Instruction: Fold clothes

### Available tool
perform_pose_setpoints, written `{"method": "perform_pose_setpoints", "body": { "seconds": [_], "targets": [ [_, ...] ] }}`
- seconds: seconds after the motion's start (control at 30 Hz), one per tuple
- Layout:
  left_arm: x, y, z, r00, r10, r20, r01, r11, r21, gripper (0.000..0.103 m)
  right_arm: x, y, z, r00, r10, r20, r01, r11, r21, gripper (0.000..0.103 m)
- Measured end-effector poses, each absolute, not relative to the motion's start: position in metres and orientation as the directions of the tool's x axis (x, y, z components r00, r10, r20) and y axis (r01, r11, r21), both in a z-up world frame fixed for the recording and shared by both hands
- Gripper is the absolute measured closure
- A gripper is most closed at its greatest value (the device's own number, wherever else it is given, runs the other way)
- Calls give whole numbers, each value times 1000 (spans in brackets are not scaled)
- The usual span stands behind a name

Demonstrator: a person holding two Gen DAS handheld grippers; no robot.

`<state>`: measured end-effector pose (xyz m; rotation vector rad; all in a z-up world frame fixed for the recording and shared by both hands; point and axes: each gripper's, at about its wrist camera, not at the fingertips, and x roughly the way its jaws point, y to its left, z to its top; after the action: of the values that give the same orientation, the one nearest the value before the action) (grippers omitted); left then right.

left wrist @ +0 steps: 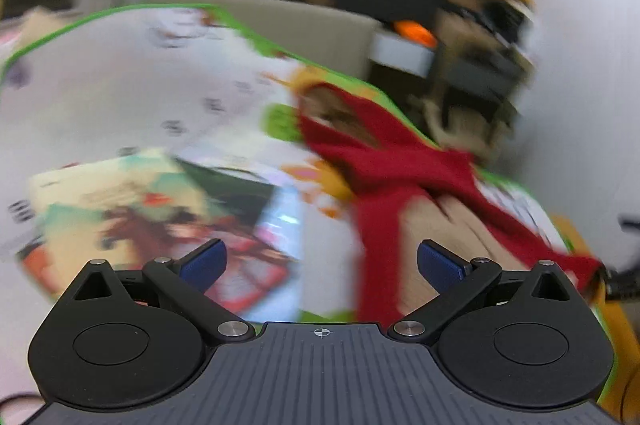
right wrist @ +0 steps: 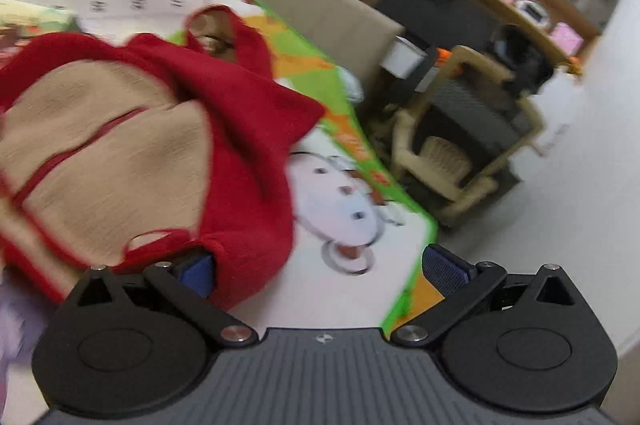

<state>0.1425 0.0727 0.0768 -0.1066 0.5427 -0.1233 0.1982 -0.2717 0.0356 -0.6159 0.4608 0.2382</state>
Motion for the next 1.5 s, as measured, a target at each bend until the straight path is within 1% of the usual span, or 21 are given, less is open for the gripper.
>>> {"method": "perform_pose_setpoints", "body": {
  "seconds": [0.07, 0.1, 0.23, 0.3, 0.4, 0.47, 0.53, 0.6, 0.7, 0.73, 0.8, 0.9, 0.97, 1.03, 1.07, 1.17, 1.27, 1.33, 1.4, 1.47, 1.5],
  "targets": [
    [141, 45, 65, 819, -178, -545, 178, 983, -53, 0, 186, -276, 29, 880, 94, -466, -367, 757, -541, 0],
    [138, 33, 58, 810, -172, -561, 207, 978, 0, 0, 181, -278, 26, 886, 84, -455, -359, 745, -562, 0],
    [137, 13, 27, 795, -76, -602, 206, 967, 150, 0, 172, -282, 10, 893, 52, -447, -338, 733, -590, 0],
    [142, 16, 17, 790, -25, -612, 167, 970, 176, 0, 178, -275, -2, 897, 36, -440, -323, 733, -598, 0],
    [150, 24, 4, 784, 56, -619, 104, 970, 219, 0, 191, -267, 0, 934, -26, -357, -214, 758, -616, 0],
    [151, 30, 1, 790, 108, -604, 79, 958, 276, 0, 199, -274, 24, 954, -61, -294, -123, 815, -566, 0],
    [148, 38, 6, 797, 113, -593, 73, 957, 281, 0, 197, -281, 46, 966, -77, -245, -65, 850, -523, 0],
    [138, 45, 19, 807, 64, -587, 83, 972, 220, 0, 191, -284, 59, 976, -94, -199, -24, 853, -521, 0],
    [122, 47, 39, 803, -172, -570, 224, 974, 22, 0, 182, -282, 64, 979, -101, -175, -10, 843, -537, 0],
    [119, 41, 40, 795, -216, -566, 266, 964, 6, 0, 179, -281, 66, 981, -103, -167, -5, 840, -543, 0],
    [118, 22, 35, 787, -227, -573, 317, 947, 59, 0, 178, -278, 66, 982, -107, -157, 3, 836, -549, 0],
    [127, -2, 16, 774, -161, -612, 317, 936, 155, 0, 179, -278, 76, 984, -108, -142, 17, 848, -530, 0],
    [136, -7, 2, 775, -69, -628, 265, 938, 225, 0, 180, -280, 85, 986, -108, -126, 27, 853, -521, 0],
    [143, 2, -6, 796, 37, -604, 176, 941, 289, 0, 178, -283, 89, 987, -113, -112, 37, 847, -530, 0],
    [145, 14, -5, 803, 76, -591, 121, 950, 287, 0, 178, -285, 88, 987, -114, -116, 35, 843, -536, 0],
    [146, 53, 12, 818, 151, -555, -20, 972, 234, 0, 170, -285, 79, 984, -86, -158, -23, 811, -585, 0],
    [140, 77, 52, 835, 157, -527, -19, 966, 257, 0, 155, -274, 68, 980, -19, -199, -123, 727, -676, 0],
    [139, 87, 86, 854, 164, -493, 11, 943, 334, 0, 148, -266, 80, 983, 38, -181, -157, 688, -708, 0],
    [145, 91, 121, 879, 192, -437, 18, 902, 431, 0, 167, -260, 102, 977, 82, -196, -194, 717, -670, 0],
    [165, 95, 147, 889, 199, -413, 17, 886, 463, 0, 191, -254, 124, 969, 124, -216, -233, 752, -616, 0],
    [182, 99, 156, 884, 195, -424, 22, 890, 455, 0, 203, -251, 136, 964, 145, -224, -253, 768, -588, 0]
  ]
}}
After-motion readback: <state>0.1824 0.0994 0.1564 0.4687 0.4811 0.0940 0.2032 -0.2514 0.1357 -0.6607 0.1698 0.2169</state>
